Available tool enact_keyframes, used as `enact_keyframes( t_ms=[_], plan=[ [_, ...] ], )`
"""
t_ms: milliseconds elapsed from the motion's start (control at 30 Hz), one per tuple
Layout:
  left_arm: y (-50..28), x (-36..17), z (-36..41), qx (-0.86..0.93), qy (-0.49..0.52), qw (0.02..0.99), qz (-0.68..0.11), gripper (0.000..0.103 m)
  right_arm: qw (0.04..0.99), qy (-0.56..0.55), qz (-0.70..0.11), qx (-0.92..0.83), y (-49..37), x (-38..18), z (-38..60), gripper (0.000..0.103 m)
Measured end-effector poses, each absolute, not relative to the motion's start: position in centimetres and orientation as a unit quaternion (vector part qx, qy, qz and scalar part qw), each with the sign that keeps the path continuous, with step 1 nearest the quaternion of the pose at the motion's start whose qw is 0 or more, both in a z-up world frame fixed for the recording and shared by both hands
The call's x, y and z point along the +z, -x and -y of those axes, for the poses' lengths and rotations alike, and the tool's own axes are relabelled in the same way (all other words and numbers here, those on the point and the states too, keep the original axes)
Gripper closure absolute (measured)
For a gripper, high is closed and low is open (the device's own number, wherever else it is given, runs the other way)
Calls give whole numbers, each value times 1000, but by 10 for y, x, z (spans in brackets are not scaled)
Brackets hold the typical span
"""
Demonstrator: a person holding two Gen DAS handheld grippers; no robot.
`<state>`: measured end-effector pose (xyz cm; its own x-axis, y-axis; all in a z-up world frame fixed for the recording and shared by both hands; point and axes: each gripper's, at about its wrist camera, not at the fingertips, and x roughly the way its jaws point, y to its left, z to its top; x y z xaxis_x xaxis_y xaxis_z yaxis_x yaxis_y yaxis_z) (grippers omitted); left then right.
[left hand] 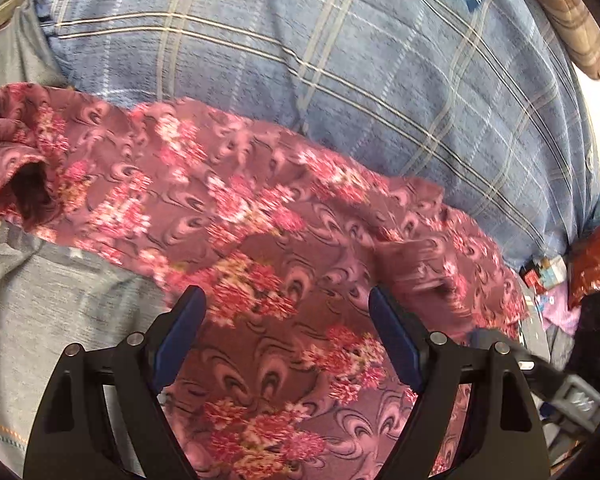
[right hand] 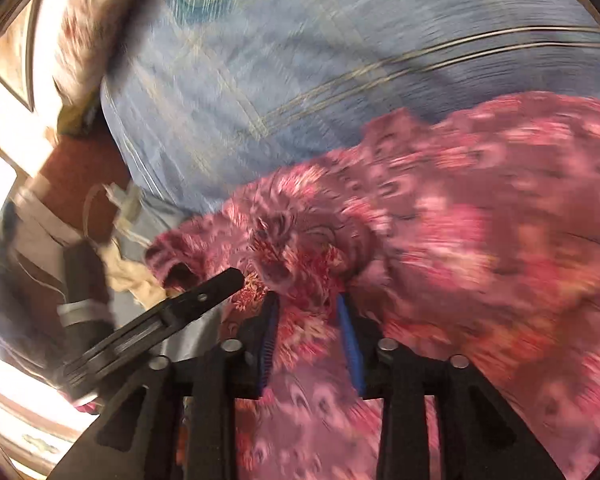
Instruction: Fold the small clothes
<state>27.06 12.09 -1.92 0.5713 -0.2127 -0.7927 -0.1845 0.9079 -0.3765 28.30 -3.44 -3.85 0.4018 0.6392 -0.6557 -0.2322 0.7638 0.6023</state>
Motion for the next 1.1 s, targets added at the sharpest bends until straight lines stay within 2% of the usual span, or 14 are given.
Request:
enact_keyframes(
  t_ms=[67,333,533,567,600,633,667,700,800,867,1100],
  plan=[
    [-271,-21,-113,-27,218,857,-467,20,821,-236,-460,243,-266,-33,79,61],
    [-274,-42,-77,-91,236,823,-508,17,813,-364,-437,125,-250,-53,223,55],
    [-288,-39,-54,-103,272,817,-499,18,777,-463,-408,125,-285,-82,246,55],
    [-292,-38,-51,-100,271,817,-499,23,772,-480,-400,119,-294,-87,250,55],
    [-299,-38,-46,-93,266,818,-501,46,762,-498,-400,105,-302,-92,253,55],
    [-305,-38,-43,-83,255,820,-506,72,752,-515,-401,98,-306,-97,253,60],
    [-313,-38,-40,-74,243,819,-514,84,736,-542,-393,98,-313,-101,257,81],
    [-317,-37,-40,-69,238,817,-521,94,735,-549,-386,96,-315,-97,260,93],
    [-313,-25,-48,-54,237,830,-502,95,794,-482,-345,133,-310,-50,253,98],
    [-304,-19,-55,-36,224,842,-490,95,813,-438,-346,163,-300,-35,239,98],
    [-277,-25,-89,10,225,849,-479,95,772,-424,-439,178,-274,-90,214,93]
  ],
)
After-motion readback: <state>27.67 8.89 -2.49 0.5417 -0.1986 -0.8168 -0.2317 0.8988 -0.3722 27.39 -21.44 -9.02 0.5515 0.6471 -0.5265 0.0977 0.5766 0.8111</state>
